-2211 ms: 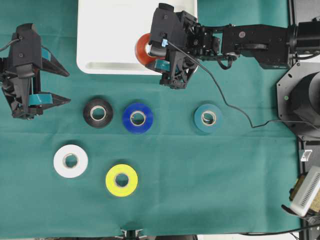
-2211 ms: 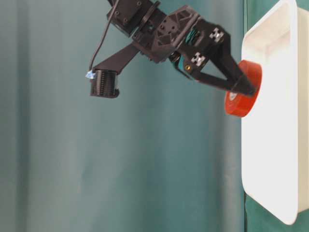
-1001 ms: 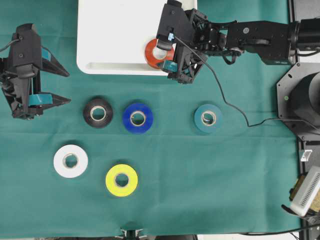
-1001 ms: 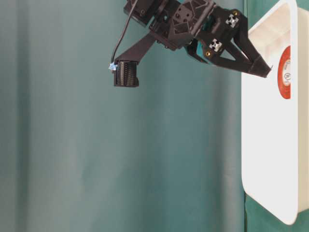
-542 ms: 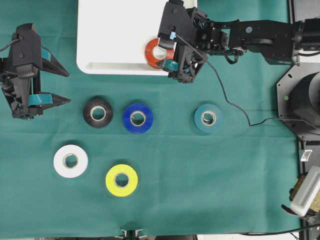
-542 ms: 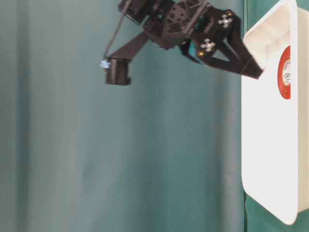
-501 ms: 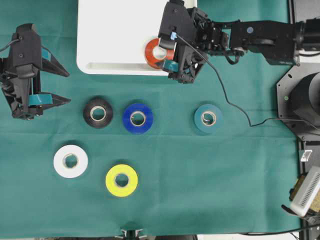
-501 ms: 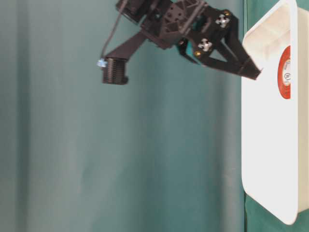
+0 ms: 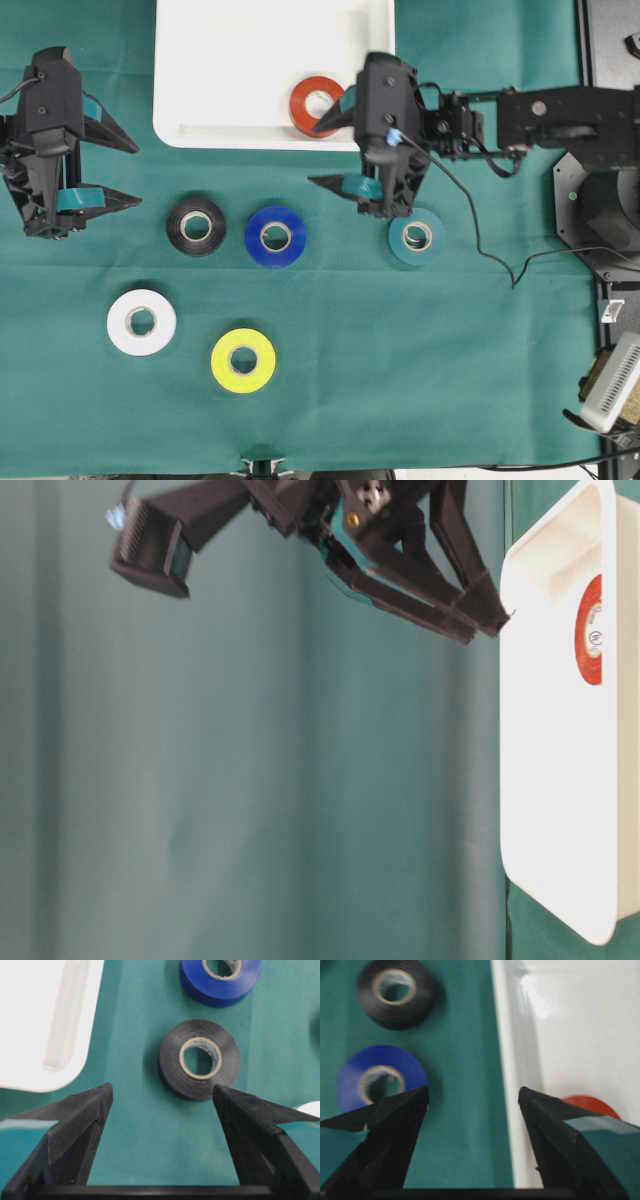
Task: Put the tape alternately from left to right into the white case.
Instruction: 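Withdraw the right gripper to the right side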
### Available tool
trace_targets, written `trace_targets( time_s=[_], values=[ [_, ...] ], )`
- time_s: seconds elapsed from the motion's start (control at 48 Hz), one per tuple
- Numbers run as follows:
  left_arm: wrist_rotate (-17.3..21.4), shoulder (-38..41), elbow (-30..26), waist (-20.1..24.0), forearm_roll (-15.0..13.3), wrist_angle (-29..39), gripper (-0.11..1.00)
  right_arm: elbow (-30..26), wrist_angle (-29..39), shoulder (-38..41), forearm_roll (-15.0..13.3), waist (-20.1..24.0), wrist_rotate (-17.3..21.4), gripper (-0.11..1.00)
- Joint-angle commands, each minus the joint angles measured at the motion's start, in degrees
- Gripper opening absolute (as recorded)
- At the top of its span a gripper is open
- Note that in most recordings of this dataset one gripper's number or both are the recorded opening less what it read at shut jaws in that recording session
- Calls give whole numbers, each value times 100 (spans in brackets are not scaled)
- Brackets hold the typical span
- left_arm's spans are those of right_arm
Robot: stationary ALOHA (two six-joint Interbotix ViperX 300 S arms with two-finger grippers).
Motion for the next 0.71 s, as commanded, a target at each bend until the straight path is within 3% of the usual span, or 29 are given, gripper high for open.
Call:
trace_targets(
  time_s=[0.0,0.375,0.688],
  values=[
    [9,-70,-79,0,-18,-18,86,35,-272,-211,-9,123,-9,73],
    [0,-70,-97,0,-9,-26,86,475,-1222,-536,-18,589,-26,73],
    [0,-62,-97,0,-9,-18,86,896,-1934,-747,-18,712,-18,73]
  ],
)
